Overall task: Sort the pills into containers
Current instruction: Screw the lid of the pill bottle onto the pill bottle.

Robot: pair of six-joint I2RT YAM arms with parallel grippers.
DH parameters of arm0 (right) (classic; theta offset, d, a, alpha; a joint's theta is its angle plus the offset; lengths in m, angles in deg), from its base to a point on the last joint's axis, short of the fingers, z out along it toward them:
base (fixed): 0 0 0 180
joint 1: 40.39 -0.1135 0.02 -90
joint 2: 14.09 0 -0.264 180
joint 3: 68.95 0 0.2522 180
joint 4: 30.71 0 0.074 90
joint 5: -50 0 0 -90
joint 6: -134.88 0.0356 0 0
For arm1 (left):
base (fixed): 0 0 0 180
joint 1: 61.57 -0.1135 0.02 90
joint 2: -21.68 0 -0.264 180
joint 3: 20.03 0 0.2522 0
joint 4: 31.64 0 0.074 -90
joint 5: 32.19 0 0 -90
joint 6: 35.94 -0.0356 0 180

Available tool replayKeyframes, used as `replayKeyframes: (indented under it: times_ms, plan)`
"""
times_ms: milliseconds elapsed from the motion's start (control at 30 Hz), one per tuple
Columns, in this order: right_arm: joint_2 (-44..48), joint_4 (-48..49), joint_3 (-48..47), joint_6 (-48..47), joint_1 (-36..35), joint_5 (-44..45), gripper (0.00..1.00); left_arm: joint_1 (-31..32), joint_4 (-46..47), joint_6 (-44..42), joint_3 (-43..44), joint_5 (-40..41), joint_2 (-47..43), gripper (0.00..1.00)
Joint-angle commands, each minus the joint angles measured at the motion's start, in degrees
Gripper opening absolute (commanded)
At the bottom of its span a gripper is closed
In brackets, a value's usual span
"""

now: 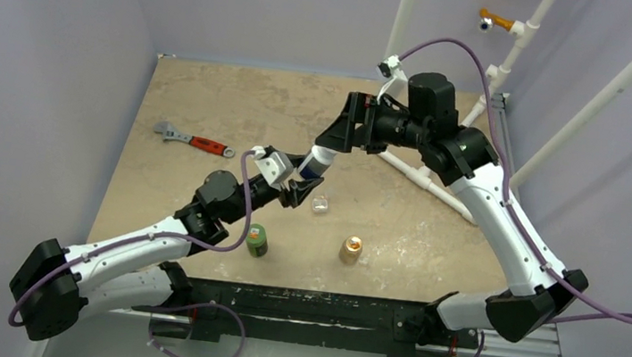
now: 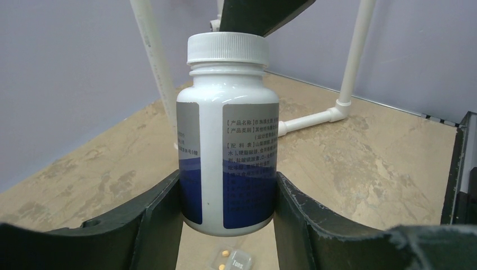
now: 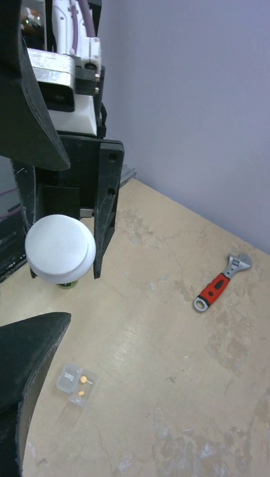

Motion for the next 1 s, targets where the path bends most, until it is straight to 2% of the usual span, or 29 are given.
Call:
replayKeyframes:
  times_ms: [0,267,367,733,967]
  plan:
    - [5.13,7.49,2.37,-4.95,0.06,1.78,0.99,-3.90,4.24,8.64,-0.15,-9.93,-2.00,0.00]
    - [7.65,22.14,5.90,-7.59,0.31,-8.71,0.97,-8.91,3.94,17.29,1.21,-22.71,-6.93,0.00]
    - [7.16,26.44,5.76,-7.23,0.31,-12.57,0.92,-9.42,3.70,19.23,2.74,-25.51,-8.01,0.00]
    - [7.10,38.43,8.90,-2.80,0.19,-25.14,0.90,-10.80,11.11,27.52,5.21,-29.01,-8.32,0.00]
    - [8.23,43.73,11.35,-0.64,-0.05,-26.46,0.86,-11.98,14.37,30.91,6.57,-30.29,-6.29,0.00]
